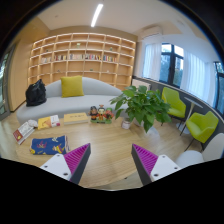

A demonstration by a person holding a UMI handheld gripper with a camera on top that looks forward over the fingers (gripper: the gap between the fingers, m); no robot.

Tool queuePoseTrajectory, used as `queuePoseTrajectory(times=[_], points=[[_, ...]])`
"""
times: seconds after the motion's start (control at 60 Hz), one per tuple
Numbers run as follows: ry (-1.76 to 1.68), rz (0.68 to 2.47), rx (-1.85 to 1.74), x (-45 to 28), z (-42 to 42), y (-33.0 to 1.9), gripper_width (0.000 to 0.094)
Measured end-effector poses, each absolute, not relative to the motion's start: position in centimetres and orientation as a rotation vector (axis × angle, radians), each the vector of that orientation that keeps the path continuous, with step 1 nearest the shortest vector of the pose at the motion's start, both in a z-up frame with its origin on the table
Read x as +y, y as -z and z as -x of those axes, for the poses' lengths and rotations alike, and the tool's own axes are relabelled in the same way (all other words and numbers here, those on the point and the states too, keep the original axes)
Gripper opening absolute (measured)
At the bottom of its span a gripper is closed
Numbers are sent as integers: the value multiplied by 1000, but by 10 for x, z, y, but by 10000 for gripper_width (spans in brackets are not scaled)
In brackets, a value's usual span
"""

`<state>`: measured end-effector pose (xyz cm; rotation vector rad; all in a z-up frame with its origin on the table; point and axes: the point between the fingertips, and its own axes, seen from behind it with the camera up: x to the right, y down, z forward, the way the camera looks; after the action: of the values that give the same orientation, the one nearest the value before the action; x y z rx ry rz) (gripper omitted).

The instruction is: Fold towel

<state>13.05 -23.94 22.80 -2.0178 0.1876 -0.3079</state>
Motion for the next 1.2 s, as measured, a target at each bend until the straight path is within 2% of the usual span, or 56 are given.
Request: queuePoseTrajectory(times=[0.183, 0.35, 0.45, 0.633, 0.9, 1.2], points=[[327, 2037, 175, -246, -134, -217, 850], [295, 2081, 129, -257, -106, -184, 851], [214, 2126, 83, -263, -57, -147, 854], [-53, 2169, -74, -251, 88, -88, 855], [-210, 2126, -264, -172, 252, -57, 855], [-113, 2184, -246, -60, 291, 4, 854]])
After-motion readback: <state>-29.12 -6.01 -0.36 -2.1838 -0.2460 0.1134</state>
